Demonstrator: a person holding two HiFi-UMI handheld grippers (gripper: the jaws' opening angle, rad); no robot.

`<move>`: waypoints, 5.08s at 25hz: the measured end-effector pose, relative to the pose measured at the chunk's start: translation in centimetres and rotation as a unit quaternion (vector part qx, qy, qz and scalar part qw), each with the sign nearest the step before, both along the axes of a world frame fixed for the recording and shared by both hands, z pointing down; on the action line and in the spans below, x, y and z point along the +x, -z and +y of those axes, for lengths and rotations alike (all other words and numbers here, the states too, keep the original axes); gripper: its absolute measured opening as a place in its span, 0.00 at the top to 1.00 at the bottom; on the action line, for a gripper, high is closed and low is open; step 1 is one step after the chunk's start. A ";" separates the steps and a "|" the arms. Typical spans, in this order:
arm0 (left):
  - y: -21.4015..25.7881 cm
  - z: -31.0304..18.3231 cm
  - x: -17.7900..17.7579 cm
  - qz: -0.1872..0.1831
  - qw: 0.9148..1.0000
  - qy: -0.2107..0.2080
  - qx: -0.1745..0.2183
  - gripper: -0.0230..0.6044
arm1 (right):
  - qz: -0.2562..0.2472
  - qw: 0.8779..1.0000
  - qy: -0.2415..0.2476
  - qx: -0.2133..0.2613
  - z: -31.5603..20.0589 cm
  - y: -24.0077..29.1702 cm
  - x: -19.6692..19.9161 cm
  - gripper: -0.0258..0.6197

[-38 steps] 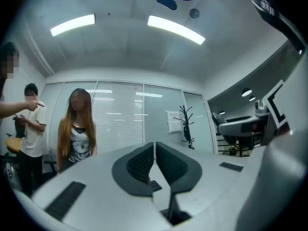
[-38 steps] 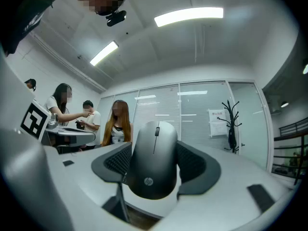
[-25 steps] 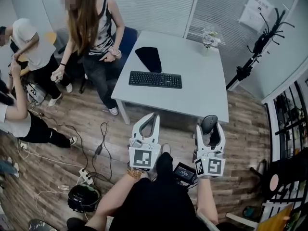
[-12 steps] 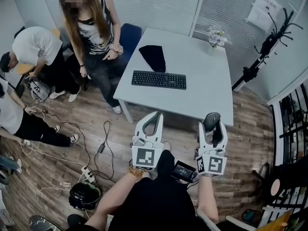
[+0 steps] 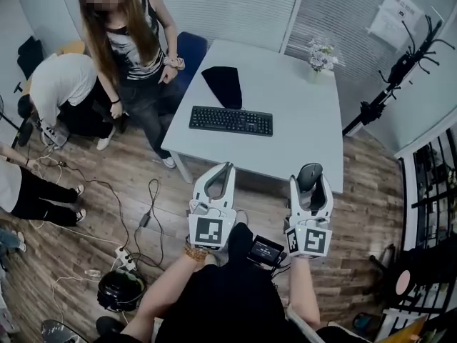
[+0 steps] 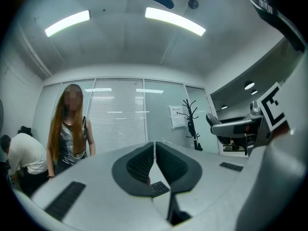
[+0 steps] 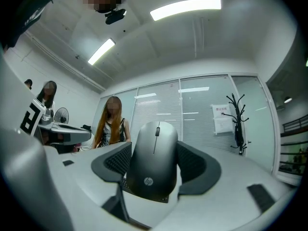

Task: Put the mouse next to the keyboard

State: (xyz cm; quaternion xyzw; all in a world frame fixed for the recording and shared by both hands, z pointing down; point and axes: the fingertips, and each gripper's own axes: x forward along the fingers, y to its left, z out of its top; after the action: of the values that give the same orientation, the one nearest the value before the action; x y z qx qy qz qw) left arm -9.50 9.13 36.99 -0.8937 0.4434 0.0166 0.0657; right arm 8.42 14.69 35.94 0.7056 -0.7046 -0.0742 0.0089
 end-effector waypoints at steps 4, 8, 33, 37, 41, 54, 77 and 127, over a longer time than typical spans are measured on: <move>0.0 -1.4 0.2 -0.002 1.000 0.006 0.004 0.94 | -0.001 1.000 0.005 -0.001 -1.8 0.0 0.4 0.50; -0.5 -2.9 0.6 -0.004 1.000 0.009 -0.009 0.94 | 0.000 1.000 0.006 -0.003 -3.5 0.0 1.0 0.50; -2.3 -11.8 5.3 -0.012 0.998 0.052 -0.042 0.94 | 0.002 0.999 0.031 -0.025 -14.8 -0.8 8.1 0.50; -2.3 -13.4 6.0 -0.015 0.997 0.062 -0.040 0.94 | 0.002 0.999 0.035 -0.027 -17.0 -1.1 9.2 0.50; -2.3 -15.0 6.2 -0.018 0.996 0.075 -0.041 0.94 | 0.001 0.999 0.043 -0.030 -19.4 -1.4 10.0 0.50; -2.7 -19.8 6.8 -0.023 0.992 0.118 -0.043 0.94 | 0.002 0.998 0.056 -0.036 -26.8 -2.3 12.9 0.50; -4.0 -22.2 7.6 -0.028 0.987 0.150 -0.056 0.94 | 0.006 0.996 0.059 -0.059 -32.5 -5.2 16.1 0.50; -4.4 -25.3 6.2 -0.006 0.979 0.196 -0.058 0.94 | 0.007 0.964 0.029 -0.266 -40.8 -25.7 19.1 0.50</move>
State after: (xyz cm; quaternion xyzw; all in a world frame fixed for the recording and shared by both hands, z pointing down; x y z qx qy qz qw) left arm -3.30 -16.18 41.35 -0.7919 0.6097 -0.0273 0.0188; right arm 27.56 -26.16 61.62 0.6566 -0.7191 0.1108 0.1987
